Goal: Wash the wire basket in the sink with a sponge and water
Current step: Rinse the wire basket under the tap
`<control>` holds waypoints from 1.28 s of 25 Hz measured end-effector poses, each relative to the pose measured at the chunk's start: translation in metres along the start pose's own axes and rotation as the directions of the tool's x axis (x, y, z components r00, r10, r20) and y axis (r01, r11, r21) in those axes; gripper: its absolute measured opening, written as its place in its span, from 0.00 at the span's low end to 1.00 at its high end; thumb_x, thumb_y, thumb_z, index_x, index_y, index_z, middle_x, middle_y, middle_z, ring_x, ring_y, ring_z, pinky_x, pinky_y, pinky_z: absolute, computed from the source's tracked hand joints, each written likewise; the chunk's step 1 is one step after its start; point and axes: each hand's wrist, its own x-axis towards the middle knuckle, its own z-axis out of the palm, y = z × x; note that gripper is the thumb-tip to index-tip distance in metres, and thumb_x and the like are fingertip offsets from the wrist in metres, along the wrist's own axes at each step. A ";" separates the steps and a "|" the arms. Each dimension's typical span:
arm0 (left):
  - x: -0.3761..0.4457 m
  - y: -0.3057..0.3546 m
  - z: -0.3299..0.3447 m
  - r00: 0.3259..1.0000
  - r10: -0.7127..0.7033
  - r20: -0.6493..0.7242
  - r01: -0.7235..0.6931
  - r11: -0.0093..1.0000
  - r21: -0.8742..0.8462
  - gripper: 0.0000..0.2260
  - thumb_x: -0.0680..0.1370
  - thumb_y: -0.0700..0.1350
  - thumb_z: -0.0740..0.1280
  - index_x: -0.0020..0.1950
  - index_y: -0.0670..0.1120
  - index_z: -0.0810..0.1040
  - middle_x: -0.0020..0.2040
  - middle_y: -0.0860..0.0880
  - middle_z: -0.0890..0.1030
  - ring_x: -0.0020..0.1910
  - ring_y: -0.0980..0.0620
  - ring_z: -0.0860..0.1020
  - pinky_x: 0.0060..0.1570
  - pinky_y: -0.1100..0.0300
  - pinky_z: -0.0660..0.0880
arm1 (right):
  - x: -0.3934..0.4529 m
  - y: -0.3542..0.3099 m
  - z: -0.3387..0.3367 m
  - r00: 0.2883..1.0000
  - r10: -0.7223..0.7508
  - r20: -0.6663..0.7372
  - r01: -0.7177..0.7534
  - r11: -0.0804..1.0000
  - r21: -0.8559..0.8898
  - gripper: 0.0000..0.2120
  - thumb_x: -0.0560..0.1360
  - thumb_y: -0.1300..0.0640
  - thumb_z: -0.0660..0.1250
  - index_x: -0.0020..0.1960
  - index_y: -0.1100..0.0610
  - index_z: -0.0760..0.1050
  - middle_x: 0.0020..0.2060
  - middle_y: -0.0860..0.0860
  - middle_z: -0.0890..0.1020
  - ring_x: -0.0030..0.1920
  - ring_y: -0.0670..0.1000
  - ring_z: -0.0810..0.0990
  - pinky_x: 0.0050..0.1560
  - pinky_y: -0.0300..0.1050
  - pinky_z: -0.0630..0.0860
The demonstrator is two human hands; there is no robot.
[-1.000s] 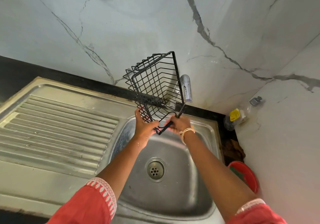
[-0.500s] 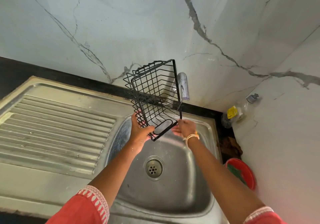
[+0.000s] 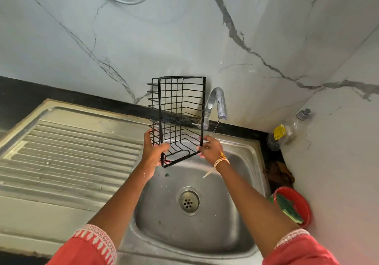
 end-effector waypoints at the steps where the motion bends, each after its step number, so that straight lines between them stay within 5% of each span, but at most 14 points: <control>1: 0.000 0.003 -0.004 1.000 -0.017 0.005 0.017 1.000 0.005 0.26 0.74 0.33 0.65 0.65 0.55 0.63 0.47 0.46 0.73 0.45 0.48 0.73 0.47 0.49 0.74 | -0.001 0.000 0.002 1.000 -0.018 0.013 0.018 0.999 0.034 0.18 0.73 0.68 0.69 0.61 0.58 0.75 0.45 0.57 0.83 0.45 0.55 0.83 0.42 0.45 0.83; 5: -0.005 0.004 -0.015 0.998 -0.068 0.009 0.068 0.998 0.007 0.22 0.75 0.34 0.63 0.63 0.54 0.63 0.46 0.47 0.71 0.43 0.49 0.71 0.43 0.52 0.72 | -0.008 -0.001 0.009 0.995 0.016 0.101 -0.026 0.995 0.097 0.13 0.75 0.71 0.65 0.57 0.60 0.76 0.47 0.60 0.82 0.40 0.52 0.83 0.34 0.37 0.80; 10: -0.015 -0.007 -0.022 0.995 -0.100 0.018 0.100 0.995 0.023 0.20 0.75 0.34 0.63 0.62 0.52 0.64 0.51 0.46 0.72 0.43 0.50 0.71 0.44 0.52 0.71 | -0.016 0.004 0.007 0.998 0.002 0.066 -0.007 0.997 0.078 0.15 0.68 0.72 0.72 0.54 0.64 0.78 0.48 0.59 0.83 0.43 0.52 0.82 0.39 0.40 0.81; 19: -0.027 -0.002 -0.018 0.994 -0.072 0.087 0.051 0.974 0.221 0.17 0.75 0.41 0.68 0.58 0.54 0.67 0.63 0.44 0.70 0.64 0.38 0.69 0.63 0.33 0.63 | -0.025 -0.001 -0.010 0.991 0.066 0.118 -0.076 0.994 0.082 0.17 0.68 0.70 0.72 0.56 0.59 0.77 0.43 0.57 0.84 0.43 0.55 0.84 0.40 0.46 0.82; 22: -0.034 -0.001 -0.013 0.994 -0.059 0.092 0.036 0.971 0.236 0.14 0.75 0.41 0.68 0.57 0.51 0.69 0.58 0.45 0.73 0.61 0.39 0.71 0.57 0.42 0.68 | -0.024 -0.003 -0.019 0.989 0.102 0.103 -0.120 0.976 0.183 0.17 0.70 0.71 0.70 0.57 0.61 0.76 0.45 0.61 0.83 0.44 0.60 0.85 0.47 0.56 0.82; 25: -0.038 0.002 -0.005 0.993 -0.022 0.113 -0.007 0.967 0.254 0.17 0.74 0.42 0.70 0.59 0.53 0.67 0.52 0.51 0.72 0.54 0.47 0.72 0.49 0.49 0.70 | -0.023 -0.008 -0.025 0.991 0.134 0.014 -0.132 0.950 0.284 0.13 0.74 0.69 0.67 0.58 0.60 0.76 0.46 0.61 0.83 0.42 0.60 0.85 0.44 0.56 0.83; 28: -0.042 0.001 -0.004 0.990 0.063 0.126 -0.103 0.934 0.341 0.18 0.74 0.41 0.70 0.59 0.53 0.67 0.48 0.57 0.70 0.55 0.48 0.70 0.53 0.50 0.66 | -0.020 -0.013 -0.029 0.984 0.166 -0.066 -0.132 0.924 0.360 0.04 0.78 0.62 0.64 0.49 0.57 0.77 0.46 0.59 0.84 0.41 0.60 0.85 0.45 0.58 0.82; 32: -0.050 0.000 -0.009 0.994 0.081 0.076 -0.102 0.939 0.329 0.14 0.74 0.40 0.70 0.52 0.55 0.70 0.48 0.58 0.70 0.58 0.49 0.69 0.57 0.53 0.63 | -0.017 -0.027 -0.033 0.988 0.133 -0.075 -0.098 0.931 0.352 0.04 0.80 0.59 0.63 0.47 0.55 0.76 0.47 0.60 0.84 0.43 0.62 0.85 0.43 0.59 0.82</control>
